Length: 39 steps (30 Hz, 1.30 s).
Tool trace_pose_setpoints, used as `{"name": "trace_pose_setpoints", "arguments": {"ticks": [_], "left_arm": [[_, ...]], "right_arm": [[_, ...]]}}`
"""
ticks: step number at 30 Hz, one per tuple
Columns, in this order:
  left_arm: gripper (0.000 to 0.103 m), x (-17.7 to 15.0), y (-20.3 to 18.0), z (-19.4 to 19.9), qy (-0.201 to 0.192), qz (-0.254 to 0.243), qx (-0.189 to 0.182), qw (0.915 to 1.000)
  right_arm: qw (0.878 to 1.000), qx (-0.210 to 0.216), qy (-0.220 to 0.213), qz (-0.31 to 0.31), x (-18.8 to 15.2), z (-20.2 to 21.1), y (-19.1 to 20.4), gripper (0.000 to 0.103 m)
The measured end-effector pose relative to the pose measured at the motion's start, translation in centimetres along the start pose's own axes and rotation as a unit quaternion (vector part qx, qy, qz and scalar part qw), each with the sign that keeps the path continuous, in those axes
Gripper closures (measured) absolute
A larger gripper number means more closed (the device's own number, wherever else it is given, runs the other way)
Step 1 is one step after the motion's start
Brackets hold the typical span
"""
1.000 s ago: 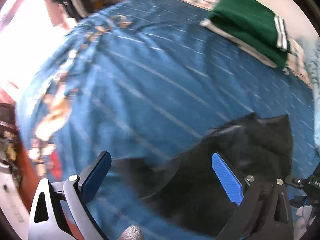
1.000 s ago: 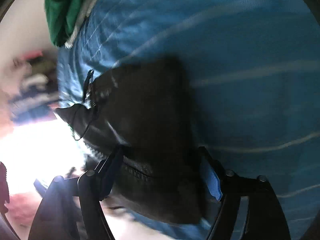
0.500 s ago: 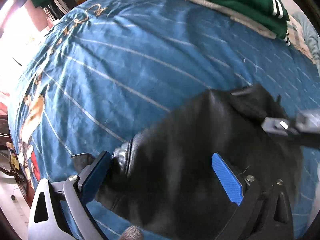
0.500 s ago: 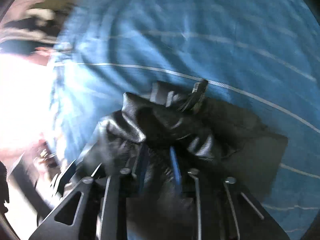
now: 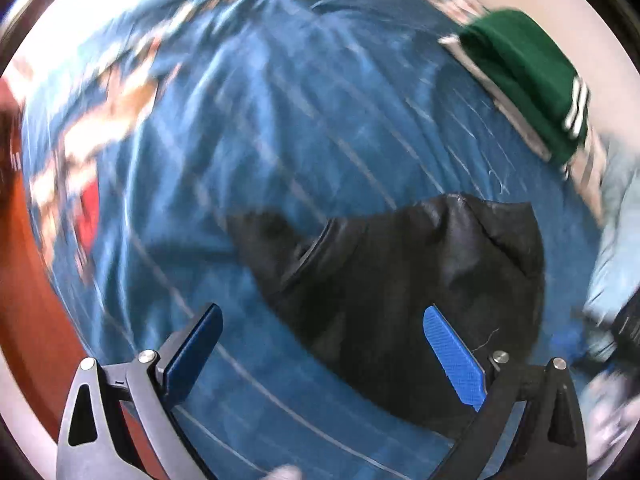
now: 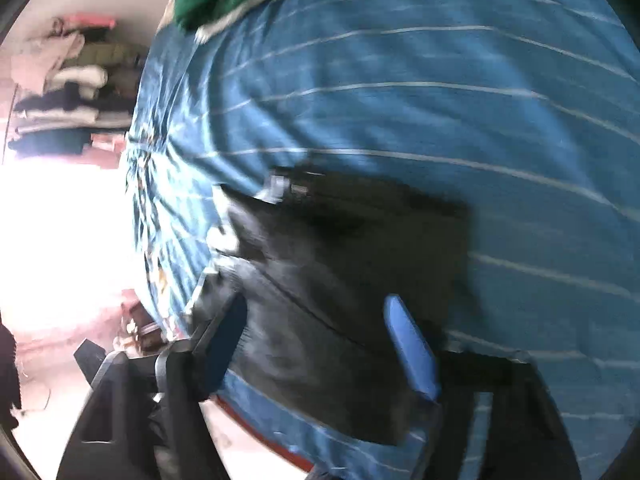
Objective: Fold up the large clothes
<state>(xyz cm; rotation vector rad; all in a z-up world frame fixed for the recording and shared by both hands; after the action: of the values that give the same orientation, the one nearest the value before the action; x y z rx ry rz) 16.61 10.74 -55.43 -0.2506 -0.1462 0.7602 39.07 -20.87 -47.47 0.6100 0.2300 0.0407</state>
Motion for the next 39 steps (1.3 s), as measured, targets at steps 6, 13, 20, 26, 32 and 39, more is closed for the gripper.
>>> {"name": "trace_pose_setpoints", "arguments": {"ticks": [6,13,20,26,32,39], "left_arm": [[0.002,0.2,1.5,-5.5,0.023,0.063,-0.083,0.9943],[0.057,1.9,3.0,-5.8,-0.025,0.113,-0.126,0.9852],[0.063,1.9,2.9,-4.2,-0.027,0.099,-0.099,0.9898],[0.067,3.1,2.6,-3.1,-0.03,0.07,-0.1,0.9921],[0.058,5.1,4.3,-6.4,0.015,0.087,-0.165,0.9823],[0.068,6.4,4.4,-3.7,0.008,0.073,-0.186,0.9799]], "right_arm": [[0.984,0.167,0.013,-0.065,-3.8,-4.9,-7.9,0.026],[0.952,0.302,0.026,-0.05,-1.6,-11.7,-8.4,0.024],[0.952,0.306,0.014,-0.014,-0.6,-11.6,-6.3,0.045],[0.94,0.34,0.002,-0.002,-1.6,-9.1,-4.4,0.046],[0.947,0.318,0.032,-0.028,0.2,-13.4,-5.7,0.011],[0.933,0.354,-0.018,-0.056,-1.5,-11.2,-4.2,0.053]]}}
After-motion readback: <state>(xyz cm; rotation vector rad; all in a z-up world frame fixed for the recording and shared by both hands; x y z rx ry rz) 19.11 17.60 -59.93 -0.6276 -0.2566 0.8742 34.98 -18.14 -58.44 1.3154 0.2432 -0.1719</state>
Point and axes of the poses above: each gripper's, at about its wrist camera, not at the fingertips, and z roughly against the way its jaws point, y to its left, x to its top, the point moved 3 cm from there along -z, roughly the way its jaws point, and after that the axes turned 8 degrees about y, right-handed, at the moved point
